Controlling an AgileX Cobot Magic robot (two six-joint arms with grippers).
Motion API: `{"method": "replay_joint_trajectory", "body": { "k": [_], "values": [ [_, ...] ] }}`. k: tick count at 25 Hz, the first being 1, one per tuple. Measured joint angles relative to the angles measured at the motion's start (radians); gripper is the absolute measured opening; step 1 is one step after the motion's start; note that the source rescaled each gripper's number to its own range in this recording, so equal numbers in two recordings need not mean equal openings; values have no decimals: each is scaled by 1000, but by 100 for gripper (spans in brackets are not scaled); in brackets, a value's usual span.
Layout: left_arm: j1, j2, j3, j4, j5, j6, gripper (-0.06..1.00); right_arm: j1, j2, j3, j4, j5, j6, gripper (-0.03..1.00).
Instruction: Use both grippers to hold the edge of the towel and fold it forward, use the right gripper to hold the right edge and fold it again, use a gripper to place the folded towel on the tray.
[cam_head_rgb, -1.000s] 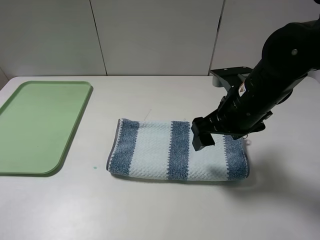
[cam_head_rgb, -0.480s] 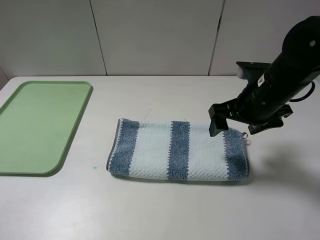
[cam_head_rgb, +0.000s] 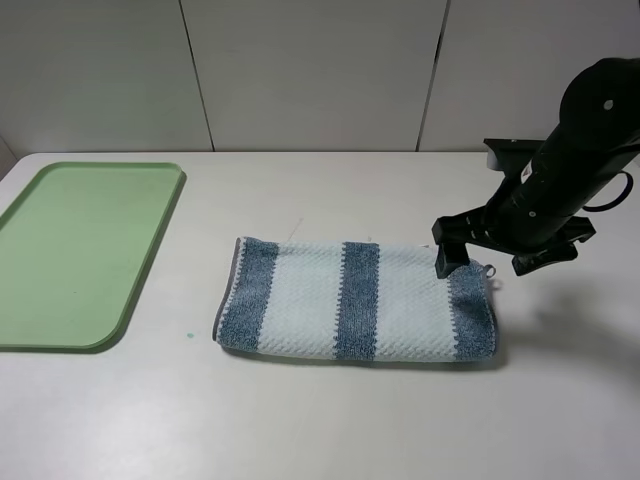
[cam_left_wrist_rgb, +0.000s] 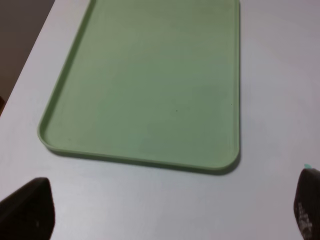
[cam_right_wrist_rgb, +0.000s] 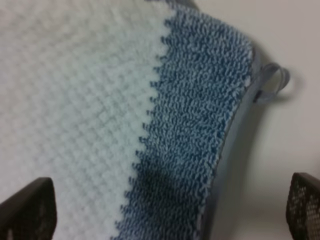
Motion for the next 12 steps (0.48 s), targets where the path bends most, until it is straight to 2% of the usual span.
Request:
{"method": "replay_joint_trajectory", "body": {
  "k": [12],
  "values": [
    [0, 0, 0, 0, 0, 0, 95, 0, 179, 0, -22, -86, -15, 100]
  ]
}}
